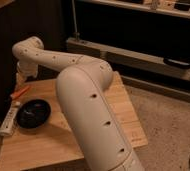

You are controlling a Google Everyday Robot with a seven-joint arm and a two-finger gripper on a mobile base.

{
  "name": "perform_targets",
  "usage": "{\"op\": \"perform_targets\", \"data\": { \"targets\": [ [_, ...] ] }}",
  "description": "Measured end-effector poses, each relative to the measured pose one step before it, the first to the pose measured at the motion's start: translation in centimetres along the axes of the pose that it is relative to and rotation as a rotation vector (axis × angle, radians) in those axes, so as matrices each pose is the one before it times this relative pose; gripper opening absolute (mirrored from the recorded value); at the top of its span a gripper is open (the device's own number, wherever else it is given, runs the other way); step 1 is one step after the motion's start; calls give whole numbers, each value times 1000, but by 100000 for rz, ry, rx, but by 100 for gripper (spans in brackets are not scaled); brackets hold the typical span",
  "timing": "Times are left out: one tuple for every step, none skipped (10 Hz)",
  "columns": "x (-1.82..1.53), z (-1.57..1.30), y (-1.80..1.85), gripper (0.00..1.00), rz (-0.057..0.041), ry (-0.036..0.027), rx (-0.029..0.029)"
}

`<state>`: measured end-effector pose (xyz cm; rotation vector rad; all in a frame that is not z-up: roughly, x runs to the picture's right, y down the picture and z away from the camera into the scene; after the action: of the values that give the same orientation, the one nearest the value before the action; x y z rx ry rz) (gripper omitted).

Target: Push the ceramic bowl across the table

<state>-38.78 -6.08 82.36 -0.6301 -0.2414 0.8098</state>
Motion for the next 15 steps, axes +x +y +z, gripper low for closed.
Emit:
{"op": "perform_targets", "data": {
  "targets": [
    [-100, 649, 70, 65, -1250, -62, 16],
    [-151, 631, 214, 65, -1143, 87, 315],
    [-123, 527, 435, 65, -1139, -84, 429],
    [181, 886, 456, 65, -33, -320, 962],
    [307, 658, 41, 65, 555, -1065, 2206],
    [167, 369, 64, 65, 1412, -1216, 2135],
    [473, 561, 6, 65, 3259, -1921, 4904],
    [55, -190, -422, 65, 4804, -1836, 7754],
    [27, 15, 323, 65, 4381, -816, 7588],
    [-179, 162, 619, 65, 880, -511, 3586],
    [-77, 236, -255, 65, 979, 376, 1025],
    [-109, 232, 230, 65, 95, 104, -3353],
    [-157, 265, -40, 65, 840, -129, -6916],
    [14, 326, -881, 65, 1539, -388, -9309],
    [22, 65, -651, 65, 1480, -314, -5658]
  ]
}}
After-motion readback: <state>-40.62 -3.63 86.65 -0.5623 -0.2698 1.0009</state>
